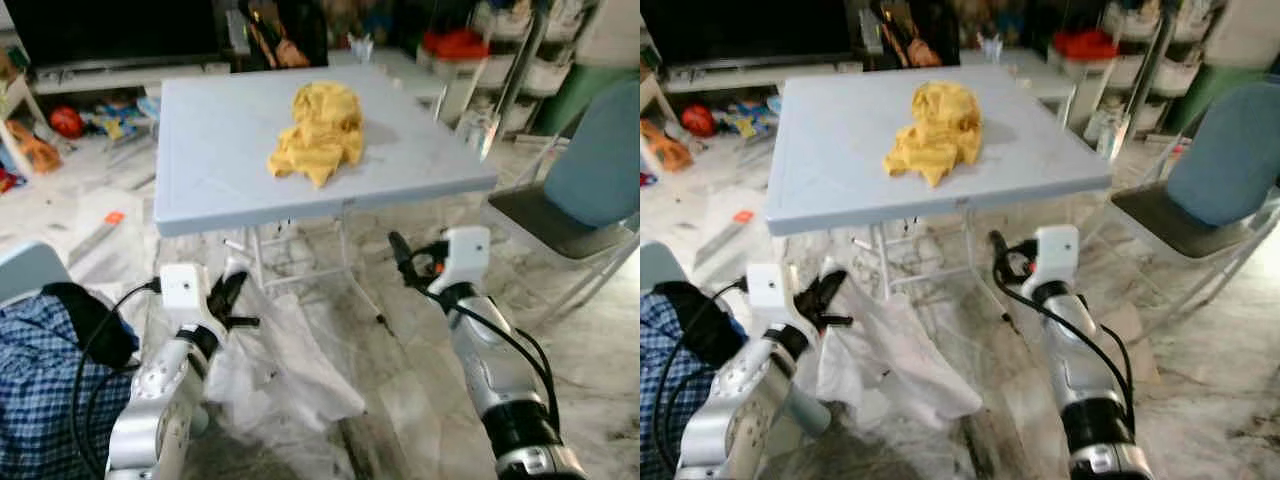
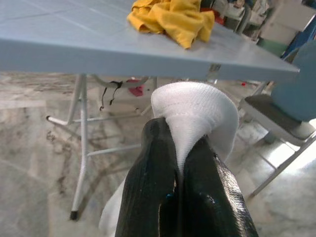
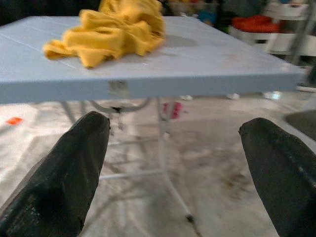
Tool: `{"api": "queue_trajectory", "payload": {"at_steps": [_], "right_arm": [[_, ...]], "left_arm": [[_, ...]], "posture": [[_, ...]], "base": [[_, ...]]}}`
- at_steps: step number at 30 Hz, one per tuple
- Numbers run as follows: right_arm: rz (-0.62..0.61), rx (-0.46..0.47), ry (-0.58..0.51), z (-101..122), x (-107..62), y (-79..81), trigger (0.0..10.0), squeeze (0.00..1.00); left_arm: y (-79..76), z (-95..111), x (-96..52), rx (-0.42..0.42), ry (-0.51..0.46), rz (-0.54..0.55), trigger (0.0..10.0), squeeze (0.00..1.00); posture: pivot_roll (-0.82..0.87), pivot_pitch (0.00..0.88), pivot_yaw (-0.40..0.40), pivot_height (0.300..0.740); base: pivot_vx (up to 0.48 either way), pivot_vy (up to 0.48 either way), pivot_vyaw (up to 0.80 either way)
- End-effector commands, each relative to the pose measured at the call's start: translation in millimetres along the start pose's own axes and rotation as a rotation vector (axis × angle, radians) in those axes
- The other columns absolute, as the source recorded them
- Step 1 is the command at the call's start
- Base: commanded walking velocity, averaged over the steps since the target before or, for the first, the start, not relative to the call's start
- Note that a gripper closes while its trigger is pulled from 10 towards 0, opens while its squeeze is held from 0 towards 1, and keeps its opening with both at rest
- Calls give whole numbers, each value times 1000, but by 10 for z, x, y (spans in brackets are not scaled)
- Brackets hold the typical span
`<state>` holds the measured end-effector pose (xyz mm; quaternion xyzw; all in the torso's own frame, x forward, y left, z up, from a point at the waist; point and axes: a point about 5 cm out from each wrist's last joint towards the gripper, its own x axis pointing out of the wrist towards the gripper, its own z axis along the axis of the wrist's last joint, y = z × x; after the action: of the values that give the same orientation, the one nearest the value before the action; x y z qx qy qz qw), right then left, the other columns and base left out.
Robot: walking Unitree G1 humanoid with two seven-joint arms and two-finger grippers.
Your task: Hang hanger
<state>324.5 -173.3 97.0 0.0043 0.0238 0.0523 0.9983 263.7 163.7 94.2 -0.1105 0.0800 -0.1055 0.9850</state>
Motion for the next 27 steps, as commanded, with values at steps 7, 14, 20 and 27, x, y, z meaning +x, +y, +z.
{"api": "queue_trajectory", "payload": {"at_steps": [7,14,20,27], "right_arm": [[-93,-52,7,48,-43,-158,10000,0],[-113,-69,14,54,-13,-143,10000,0],[-117,-68,16,42,-30,-128,10000,0],[-125,-69,18,36,-33,-134,10000,0]], "left_arm": [[122,-12,-89,44,-24,37,10000,0],[105,-28,-84,59,-29,23,10000,0],[127,7,-66,34,-53,18,10000,0],[102,12,-44,26,-61,1,10000,0]], "posture": [[-17,0,-29,740],[-14,0,-32,740],[-14,0,-32,740],[-23,0,-27,740]], "base": [[0,0,0],[0,0,0],[0,0,0],[245,200,0]]}}
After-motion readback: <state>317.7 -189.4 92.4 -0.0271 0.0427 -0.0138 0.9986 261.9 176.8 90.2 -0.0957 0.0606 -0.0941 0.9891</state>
